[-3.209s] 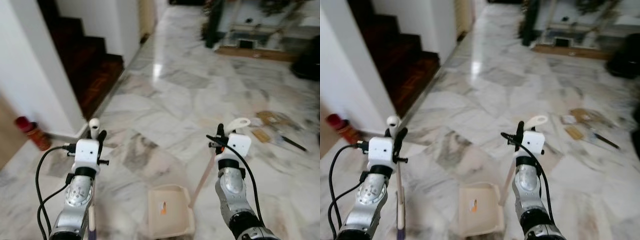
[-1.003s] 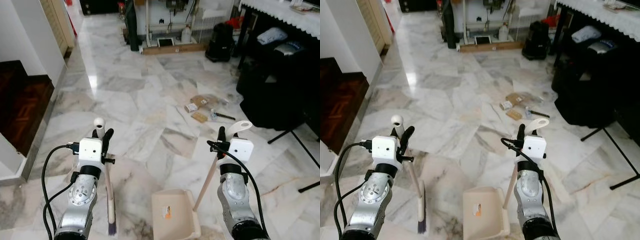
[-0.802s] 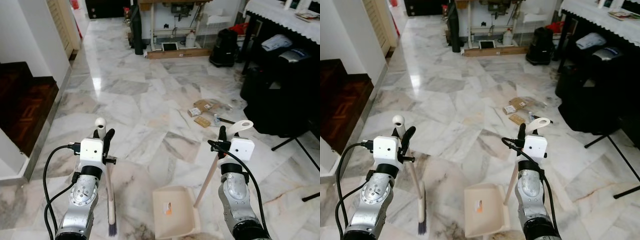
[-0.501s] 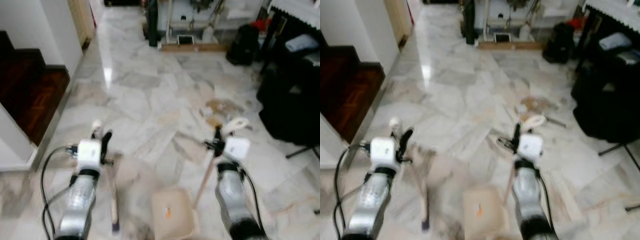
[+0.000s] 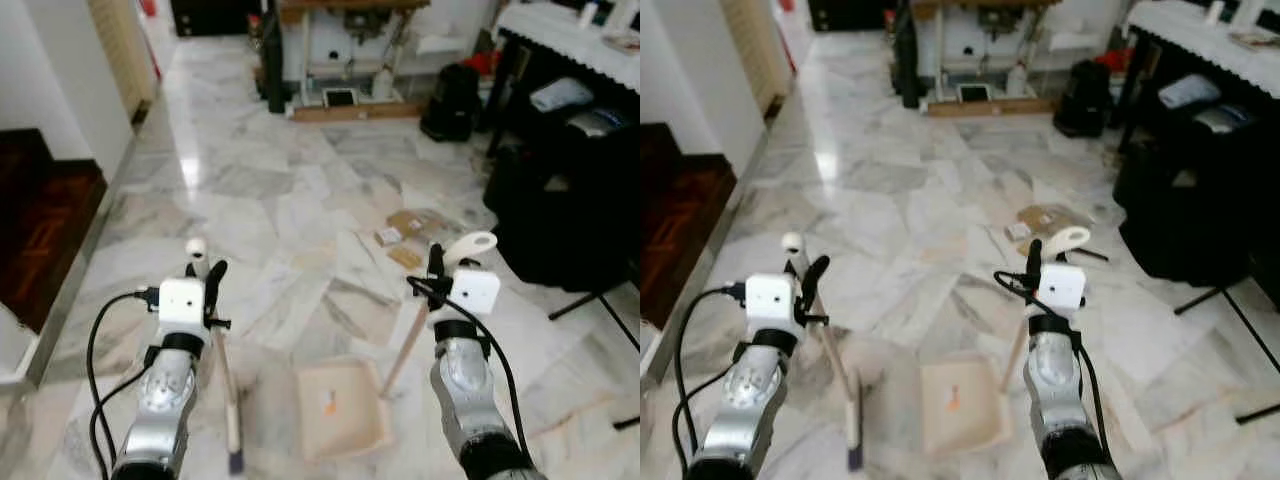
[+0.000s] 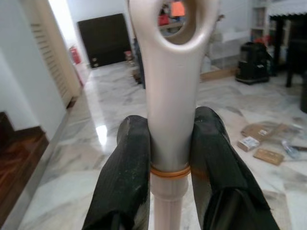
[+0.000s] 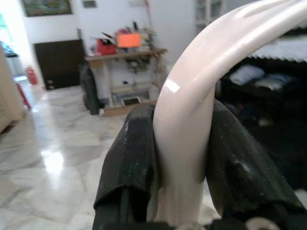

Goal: Sweep floor

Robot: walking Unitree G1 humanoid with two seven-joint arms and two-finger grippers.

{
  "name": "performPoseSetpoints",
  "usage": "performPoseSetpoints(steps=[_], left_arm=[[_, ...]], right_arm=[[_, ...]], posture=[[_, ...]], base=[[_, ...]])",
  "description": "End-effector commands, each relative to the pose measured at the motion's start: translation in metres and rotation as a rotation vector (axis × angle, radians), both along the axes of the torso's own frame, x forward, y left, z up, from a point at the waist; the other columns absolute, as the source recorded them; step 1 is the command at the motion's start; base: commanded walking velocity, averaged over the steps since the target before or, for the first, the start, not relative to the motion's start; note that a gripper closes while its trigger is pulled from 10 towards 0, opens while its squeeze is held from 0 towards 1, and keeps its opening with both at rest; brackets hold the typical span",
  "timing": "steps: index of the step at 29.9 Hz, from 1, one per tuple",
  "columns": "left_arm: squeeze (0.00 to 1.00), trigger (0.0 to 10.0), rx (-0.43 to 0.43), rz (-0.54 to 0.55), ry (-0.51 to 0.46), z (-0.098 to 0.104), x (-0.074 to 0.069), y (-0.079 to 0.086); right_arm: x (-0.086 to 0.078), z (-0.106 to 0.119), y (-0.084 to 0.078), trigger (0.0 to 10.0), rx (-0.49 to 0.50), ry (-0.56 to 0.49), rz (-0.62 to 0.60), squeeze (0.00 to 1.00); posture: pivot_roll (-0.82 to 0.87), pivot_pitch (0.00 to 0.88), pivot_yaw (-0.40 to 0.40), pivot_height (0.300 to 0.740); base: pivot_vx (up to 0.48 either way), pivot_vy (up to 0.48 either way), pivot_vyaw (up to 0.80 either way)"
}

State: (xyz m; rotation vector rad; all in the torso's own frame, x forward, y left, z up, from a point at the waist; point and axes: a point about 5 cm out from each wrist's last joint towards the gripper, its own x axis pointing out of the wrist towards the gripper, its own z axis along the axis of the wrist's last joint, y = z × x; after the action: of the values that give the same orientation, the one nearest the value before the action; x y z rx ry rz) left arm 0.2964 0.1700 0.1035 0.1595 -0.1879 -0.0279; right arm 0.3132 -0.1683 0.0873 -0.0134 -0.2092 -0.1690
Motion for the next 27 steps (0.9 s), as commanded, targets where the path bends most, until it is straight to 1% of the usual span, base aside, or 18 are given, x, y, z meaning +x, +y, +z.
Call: performPoseSetpoints(steps=[1,5,9,14,18,23,27], left_arm=[[0.0,10.0,0.006,0.015,-0.038,0.0084,0.0015,0.0058],[0.0,10.0,0.003,0.034,-0.039,0.0076,0.0009,0.0086],[0.0,10.0,0.003,0.05,-0.04,0.0078,0.0005,0.0115],[0.0,10.0,0.01,0.054,-0.036,0.008,0.0008,0.0109],[0.0,10.0,0.0,0.058,-0.039,0.008,0.0002,0.0102],[0.0,10.0,-0.003,0.062,-0.04,0.008,0.0002,0.0102],[0.0,10.0,-0.005,0.067,-0.041,0.0081,0.0003,0.0101]], right_arm=[[0.0056,0.0133,-0.0001,10.0,-0.022,-0.048,0.01,0.0],[0.0061,0.015,-0.0025,10.0,-0.033,-0.053,0.003,0.0],[0.0061,0.015,-0.0007,10.0,-0.035,-0.052,0.011,0.0],[0.0065,0.0144,0.001,10.0,-0.04,-0.045,0.011,0.0],[0.0066,0.013,0.004,10.0,-0.041,-0.035,0.023,0.0],[0.0067,0.0134,0.004,10.0,-0.04,-0.035,0.028,0.0],[0.0071,0.016,0.0035,10.0,-0.064,-0.044,0.035,0.0]], posture=[[-0.03,0.0,0.007,0.74],[-0.02,0.007,-0.003,0.74],[-0.02,0.022,-0.011,0.74],[-0.01,0.03,-0.013,0.74],[-0.01,0.039,-0.017,0.74],[-0.01,0.04,-0.02,0.74],[-0.01,0.044,-0.024,0.74]], base=[[0.281,0.0,0.0],[0.277,0.0,0.0],[0.279,0.0,0.0],[0.279,0.0,0.0],[0.281,0.0,0.0],[0.282,0.0,0.0],[0.283,0.0,0.14]])
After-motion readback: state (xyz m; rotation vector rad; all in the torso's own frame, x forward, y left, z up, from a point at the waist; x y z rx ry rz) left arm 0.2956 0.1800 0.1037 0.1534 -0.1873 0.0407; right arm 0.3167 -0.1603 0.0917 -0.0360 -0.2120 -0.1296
